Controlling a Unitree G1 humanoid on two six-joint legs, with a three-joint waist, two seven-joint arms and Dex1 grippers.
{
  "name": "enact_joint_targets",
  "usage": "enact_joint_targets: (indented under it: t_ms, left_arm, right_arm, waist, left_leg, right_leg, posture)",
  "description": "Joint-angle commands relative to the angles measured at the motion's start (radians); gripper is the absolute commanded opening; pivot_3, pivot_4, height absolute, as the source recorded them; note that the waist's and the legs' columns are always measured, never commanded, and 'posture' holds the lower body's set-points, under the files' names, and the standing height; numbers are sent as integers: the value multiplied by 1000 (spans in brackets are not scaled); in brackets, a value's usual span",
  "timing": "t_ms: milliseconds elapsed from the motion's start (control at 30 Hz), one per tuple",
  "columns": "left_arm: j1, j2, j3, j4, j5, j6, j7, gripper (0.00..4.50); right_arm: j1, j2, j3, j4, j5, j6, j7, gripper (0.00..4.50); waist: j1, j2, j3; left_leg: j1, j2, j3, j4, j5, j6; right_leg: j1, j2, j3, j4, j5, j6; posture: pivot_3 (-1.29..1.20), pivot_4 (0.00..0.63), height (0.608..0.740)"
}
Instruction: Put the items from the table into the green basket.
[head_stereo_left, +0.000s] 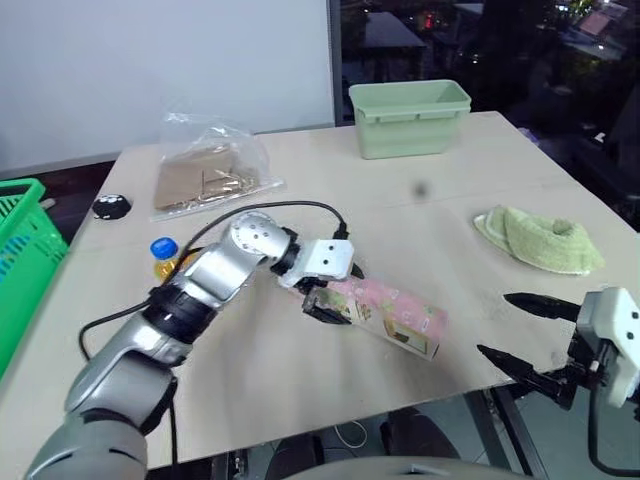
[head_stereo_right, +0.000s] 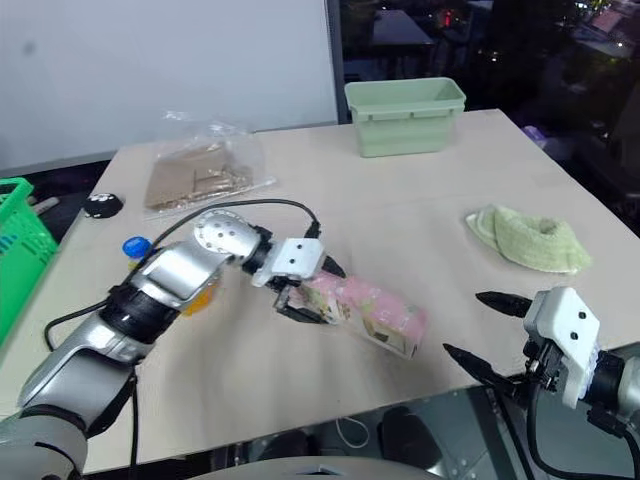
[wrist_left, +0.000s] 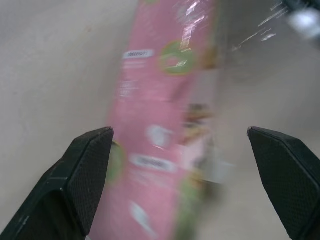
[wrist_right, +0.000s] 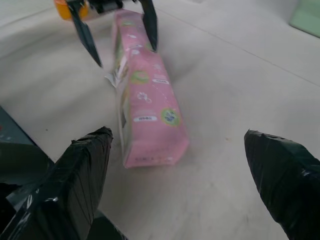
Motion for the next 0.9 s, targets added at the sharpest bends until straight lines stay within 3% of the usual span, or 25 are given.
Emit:
enact_joint_targets:
  t_ms: [33, 300, 433, 567, 667, 700, 900]
  left_arm:
    - [-45, -26, -35, 99, 119, -113, 27, 4500]
    - [-60, -54, -94, 213, 251, -187, -15, 4500]
    - [-31, -31, -91, 153, 232, -154, -105, 3490]
    - [-4, -16, -71, 120, 230, -144, -115, 1730]
    - [19, -30, -11, 86, 177, -98, -104, 686]
    - [21, -39, 19, 65, 143, -48, -110, 464]
    - [-68, -83, 268, 7, -76, 342, -61, 464]
  right_arm:
    - [-4, 9, 0, -34, -7, -20, -26, 4468]
    - [-25, 4, 36, -26, -16, -12, -67, 4468]
    - [-32, 0, 46, -20, -14, -7, -75, 4500]
    - [-37, -5, 62, -13, -23, -8, -77, 4500]
    - [-58, -7, 84, -11, -22, -4, -88, 4500]
    - [-66, -5, 89, -11, -20, -4, -91, 4500]
    - [-202, 24, 76, 0, 94, -8, -139, 4500]
  waist:
    - [-16, 0, 0]
    - [-61, -1, -1]
    - [-64, -1, -1]
    - [-66, -1, -2]
    - [-65, -1, -2]
    - [-64, -1, -2]
    - [-60, -4, -1]
  left_leg:
    - [0, 0, 0, 0, 0, 0]
    - [2, 0, 0, 0, 0, 0]
    - [3, 0, 0, 0, 0, 0]
    - [3, 0, -1, 0, 0, 0]
    - [3, 1, -1, -1, 0, 0]
    - [3, 1, -1, -1, 0, 0]
    - [1, 0, -1, 0, 0, 1]
  right_leg:
    - [0, 0, 0, 0, 1, 2]
    - [2, -1, 0, 0, 1, 2]
    - [3, -1, 0, 0, 0, 1]
    - [2, -1, 0, 0, 1, 3]
    - [2, 0, 0, 0, 2, 4]
    - [2, 0, 0, 0, 2, 4]
    - [2, -1, -1, 0, 1, 5]
  posture:
    - [-336, 1, 740]
    - [-329, 1, 740]
    - [-320, 3, 740]
    - [-314, 2, 740]
    - [-308, 0, 740]
    - [-308, 0, 740]
    - [-265, 0, 740]
